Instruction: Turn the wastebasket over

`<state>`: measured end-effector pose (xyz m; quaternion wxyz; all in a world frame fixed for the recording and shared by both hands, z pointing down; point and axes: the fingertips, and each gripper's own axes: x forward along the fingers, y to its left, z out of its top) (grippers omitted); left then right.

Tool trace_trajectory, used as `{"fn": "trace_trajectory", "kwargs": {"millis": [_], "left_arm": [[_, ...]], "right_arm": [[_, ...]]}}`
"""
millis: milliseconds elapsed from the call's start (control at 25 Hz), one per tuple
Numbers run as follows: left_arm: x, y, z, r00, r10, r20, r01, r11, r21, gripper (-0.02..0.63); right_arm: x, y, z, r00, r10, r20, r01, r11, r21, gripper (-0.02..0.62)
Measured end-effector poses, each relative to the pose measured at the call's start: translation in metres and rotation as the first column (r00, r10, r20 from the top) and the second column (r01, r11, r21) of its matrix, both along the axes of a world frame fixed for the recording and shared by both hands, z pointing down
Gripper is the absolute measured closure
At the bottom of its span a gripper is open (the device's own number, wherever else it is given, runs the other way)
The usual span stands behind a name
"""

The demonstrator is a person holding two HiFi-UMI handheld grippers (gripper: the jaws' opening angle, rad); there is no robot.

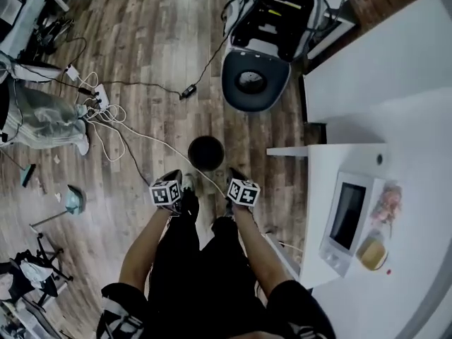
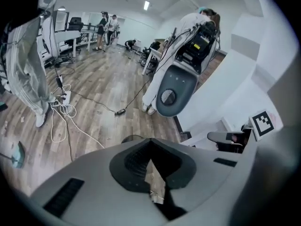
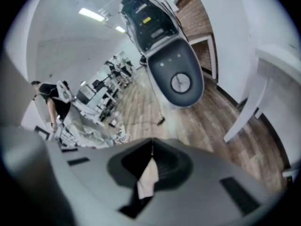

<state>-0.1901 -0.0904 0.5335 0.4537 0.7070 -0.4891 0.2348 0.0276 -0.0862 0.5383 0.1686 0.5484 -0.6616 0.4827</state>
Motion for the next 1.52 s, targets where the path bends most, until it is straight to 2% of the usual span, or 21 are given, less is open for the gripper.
{"fn": "trace_trajectory", "kwargs": {"millis": [120,200,320,440,600,760,880,920,960,1080,1240,1520], "left_arm": [[0.001,-0.011,-0.064,1.000,0.007,0.000,-0.007,0.993,0.116,0.571],[-0.003,-0.015,-0.108,1.000,0.021,0.009,-0.022,0.978,0.206,0.571],[-0.005,-0.014,-0.171,0.999,0.035,0.020,-0.039,0.945,0.324,0.571],[0.000,-0.015,-0.223,0.999,0.044,0.020,-0.048,0.902,0.428,0.571],[0.013,-0.005,-0.285,0.998,0.056,0.031,-0.064,0.826,0.560,0.571],[0.029,0.019,-0.340,0.992,0.090,0.087,-0.125,0.727,0.676,0.571],[0.038,0.038,-0.376,0.988,0.093,0.121,-0.152,0.643,0.751,0.571],[0.041,0.042,-0.385,0.988,0.090,0.125,-0.153,0.620,0.770,0.571],[0.045,0.047,-0.389,0.989,0.086,0.122,-0.149,0.607,0.781,0.571],[0.051,0.059,-0.383,0.989,0.082,0.119,-0.145,0.599,0.788,0.571],[0.053,0.057,-0.382,0.988,0.077,0.136,-0.154,0.611,0.776,0.571],[0.057,0.061,-0.380,0.988,0.071,0.140,-0.154,0.606,0.780,0.571]], "right_arm": [[-0.006,-0.010,-0.065,0.999,-0.036,-0.009,0.037,0.995,0.093,0.561],[-0.015,-0.009,-0.100,0.999,-0.052,-0.014,0.054,0.988,0.145,0.561],[-0.022,-0.004,-0.148,0.998,-0.063,-0.026,0.067,0.974,0.218,0.561],[-0.025,-0.003,-0.190,0.996,-0.079,-0.049,0.090,0.950,0.298,0.561],[-0.025,0.005,-0.239,0.992,-0.090,-0.093,0.120,0.907,0.404,0.561],[-0.018,0.027,-0.284,0.994,-0.074,-0.080,0.105,0.856,0.507,0.561],[-0.018,0.047,-0.317,0.994,-0.087,-0.067,0.110,0.811,0.574,0.561],[-0.017,0.053,-0.324,0.994,-0.088,-0.066,0.110,0.804,0.584,0.561],[-0.016,0.060,-0.328,0.994,-0.089,-0.066,0.110,0.802,0.587,0.561],[-0.013,0.077,-0.327,0.994,-0.085,-0.072,0.111,0.807,0.580,0.563],[-0.009,0.083,-0.324,0.992,-0.088,-0.087,0.122,0.807,0.577,0.563],[-0.006,0.081,-0.329,0.991,-0.093,-0.101,0.135,0.799,0.587,0.563]]}}
